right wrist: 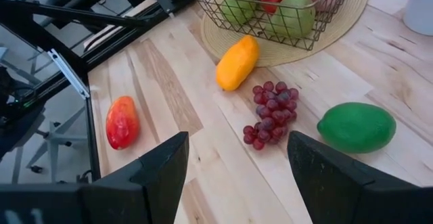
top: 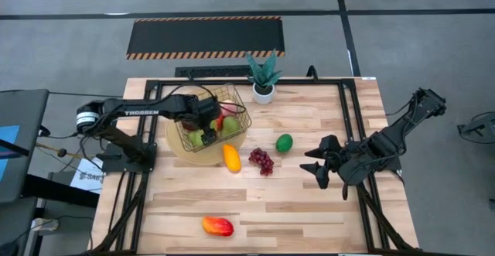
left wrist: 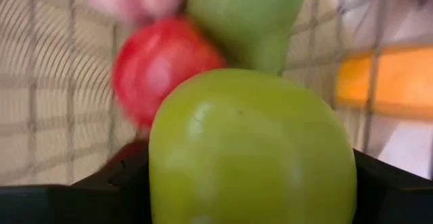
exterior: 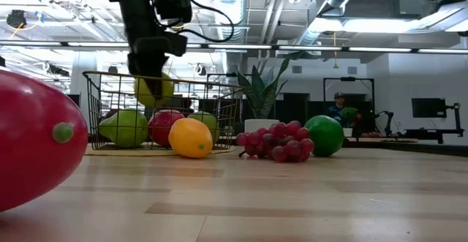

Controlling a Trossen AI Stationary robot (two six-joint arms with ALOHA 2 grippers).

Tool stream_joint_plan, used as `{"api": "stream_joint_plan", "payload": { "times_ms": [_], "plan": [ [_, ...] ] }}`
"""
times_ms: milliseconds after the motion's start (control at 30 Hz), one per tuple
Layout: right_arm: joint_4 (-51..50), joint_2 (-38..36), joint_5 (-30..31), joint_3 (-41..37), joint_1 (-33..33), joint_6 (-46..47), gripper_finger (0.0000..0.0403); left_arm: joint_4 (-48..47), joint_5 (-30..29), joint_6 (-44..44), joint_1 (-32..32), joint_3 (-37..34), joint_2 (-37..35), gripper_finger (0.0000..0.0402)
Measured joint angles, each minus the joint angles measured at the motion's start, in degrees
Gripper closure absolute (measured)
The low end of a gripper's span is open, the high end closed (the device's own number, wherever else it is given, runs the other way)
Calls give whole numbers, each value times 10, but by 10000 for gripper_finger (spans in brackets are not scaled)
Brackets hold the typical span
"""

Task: Build produce basket
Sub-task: Put the green apple into the wire basket

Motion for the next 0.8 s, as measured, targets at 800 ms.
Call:
{"api": "stream_joint_plan", "payload": {
  "times_ms": [800],
  "plan": [
    [-12,0,0,0,0,0,129,30,13,6,-10,0,42,88]
  ]
}}
